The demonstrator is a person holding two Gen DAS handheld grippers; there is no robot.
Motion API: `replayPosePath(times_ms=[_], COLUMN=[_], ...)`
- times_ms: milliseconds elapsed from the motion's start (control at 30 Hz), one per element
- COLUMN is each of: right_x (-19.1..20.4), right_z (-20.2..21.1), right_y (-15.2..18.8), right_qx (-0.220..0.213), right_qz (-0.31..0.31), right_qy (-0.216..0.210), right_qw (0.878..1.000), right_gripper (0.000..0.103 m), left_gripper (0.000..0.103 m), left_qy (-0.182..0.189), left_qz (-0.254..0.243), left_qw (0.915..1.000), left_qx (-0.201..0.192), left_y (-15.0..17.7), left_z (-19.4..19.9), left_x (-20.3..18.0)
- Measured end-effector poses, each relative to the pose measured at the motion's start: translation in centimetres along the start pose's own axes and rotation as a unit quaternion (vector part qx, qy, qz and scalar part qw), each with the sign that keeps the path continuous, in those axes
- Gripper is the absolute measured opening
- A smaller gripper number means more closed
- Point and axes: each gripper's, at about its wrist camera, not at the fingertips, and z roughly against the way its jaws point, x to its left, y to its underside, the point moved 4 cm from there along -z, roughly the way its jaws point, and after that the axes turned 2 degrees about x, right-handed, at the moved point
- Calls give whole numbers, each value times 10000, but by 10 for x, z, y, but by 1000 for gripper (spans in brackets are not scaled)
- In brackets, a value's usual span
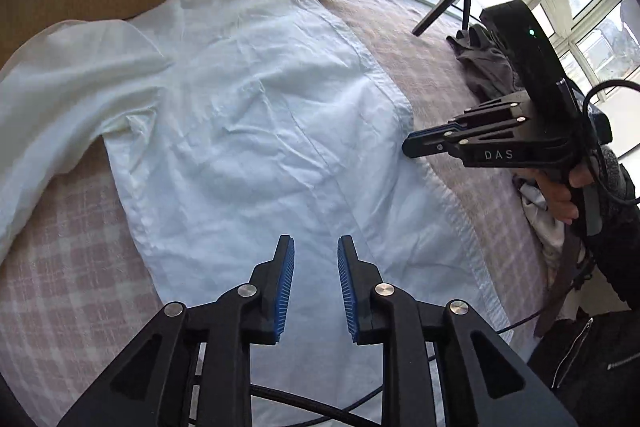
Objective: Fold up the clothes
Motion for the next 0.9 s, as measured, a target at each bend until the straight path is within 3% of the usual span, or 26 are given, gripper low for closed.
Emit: replayPosePath(times_ms=[100,233,267,333,467,567,700,833,900], right_x=[-5,0,5,16,57,54,57,84,114], right_z=[13,54,58,51,-21,-7,66,125,136], right_y=[32,62,67,71,59,75,87,77,59], right_qx=[160,-324,-421,-572,-92,11,-542,-1075,-1409], right_qz=[-103,2,77,173,181,293,236,233,313], right_qy=[-179,-463,-588,-724,-486,-301,-740,-1239,-1265], right_qw=[9997,9984,9974,9956,9986,9991,9955,9862,9814], right_gripper=[7,8,12,22,23,22,23,30,39], left_gripper=[21,24,28,31,28,28,32,33,41], left_qy=[-122,299,323,206,-22,-167,-745,-1335,-1683], left_qz=[32,136,114,77,549,749,1019,1598,1790], left_qw=[9999,9994,9993,9997,9983,9970,9900,9729,9632], left_qx=[54,-121,-123,-55,216,-92,-637,-1003,-1086], left_y=[33,72,80,94,112,125,152,173,180], left_z=[15,52,54,46,23,55,127,182,203], left_x=[-7,-22,-27,-35,-28,-17,30,125,176])
